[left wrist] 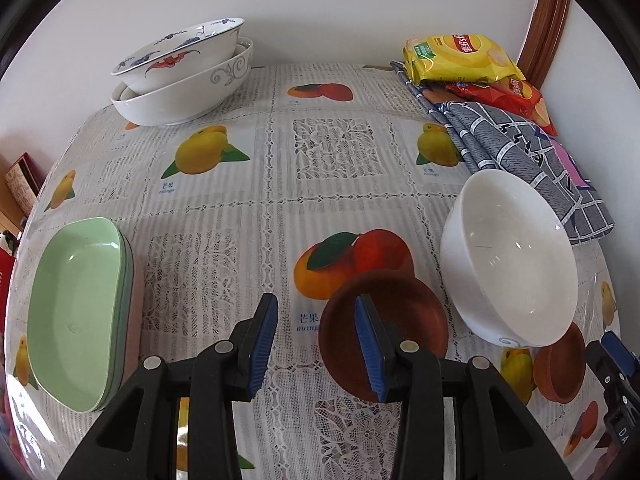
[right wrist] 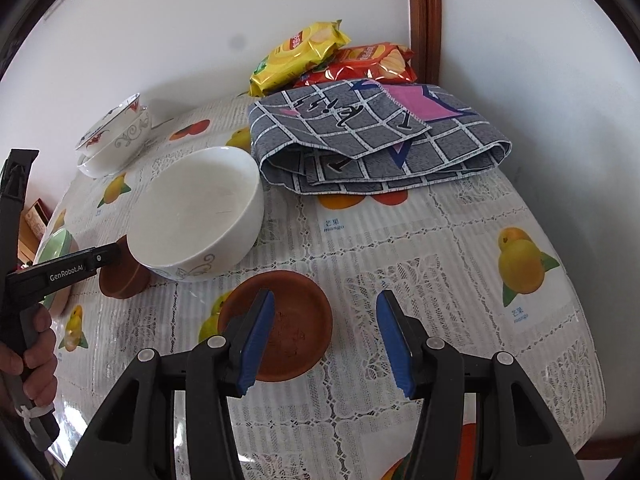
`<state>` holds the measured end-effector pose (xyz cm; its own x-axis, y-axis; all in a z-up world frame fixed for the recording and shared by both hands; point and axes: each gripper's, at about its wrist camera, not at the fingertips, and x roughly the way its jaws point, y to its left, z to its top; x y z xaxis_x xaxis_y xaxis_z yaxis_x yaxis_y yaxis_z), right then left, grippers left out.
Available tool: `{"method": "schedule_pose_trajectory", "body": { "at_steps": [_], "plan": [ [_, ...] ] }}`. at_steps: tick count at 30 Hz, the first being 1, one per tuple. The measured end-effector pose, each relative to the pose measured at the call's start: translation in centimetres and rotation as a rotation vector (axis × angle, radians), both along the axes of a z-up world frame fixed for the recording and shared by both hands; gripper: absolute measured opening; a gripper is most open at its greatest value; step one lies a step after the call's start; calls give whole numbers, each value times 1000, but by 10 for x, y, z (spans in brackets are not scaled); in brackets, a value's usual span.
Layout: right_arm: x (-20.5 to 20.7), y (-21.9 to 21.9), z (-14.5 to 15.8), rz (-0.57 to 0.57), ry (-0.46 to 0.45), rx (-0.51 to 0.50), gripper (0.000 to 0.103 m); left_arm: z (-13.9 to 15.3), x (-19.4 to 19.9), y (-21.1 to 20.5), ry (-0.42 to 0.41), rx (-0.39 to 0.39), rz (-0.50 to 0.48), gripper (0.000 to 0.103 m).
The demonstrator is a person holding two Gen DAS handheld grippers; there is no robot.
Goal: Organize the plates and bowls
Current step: 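Move both grippers toward the brown terracotta saucers beside the white bowl, then grasp one brown saucer with the left gripper while the right gripper grasps another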
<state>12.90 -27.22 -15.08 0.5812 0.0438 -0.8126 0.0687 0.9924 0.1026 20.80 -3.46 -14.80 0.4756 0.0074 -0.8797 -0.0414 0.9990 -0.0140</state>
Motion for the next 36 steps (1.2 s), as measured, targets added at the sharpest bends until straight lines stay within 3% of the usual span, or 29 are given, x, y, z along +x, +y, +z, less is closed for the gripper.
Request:
{"method": "schedule_pose_trajectory", "body": {
  "at_steps": [11, 15, 21, 24, 29, 36],
  "plan": [
    [8, 6, -30, 12, 67, 33, 48, -18, 9, 1, 25, -58, -2, 38],
    [6, 7, -32, 18, 54, 39, 45, -21, 10, 0, 17, -74, -10, 38],
    [9, 10, -33, 14, 55, 36, 25, -21, 10, -3, 4, -73, -31, 38],
    [10, 9, -33, -9, 49, 49, 21, -21, 8, -5, -4, -91, -56, 27],
    [9, 9, -30, -18, 43, 60, 12, -18, 5, -3, -8, -91, -51, 19],
    [2, 15, -21, -16, 11, 76, 9, -9, -4, 0, -26, -104, -71, 9]
  ]
}}
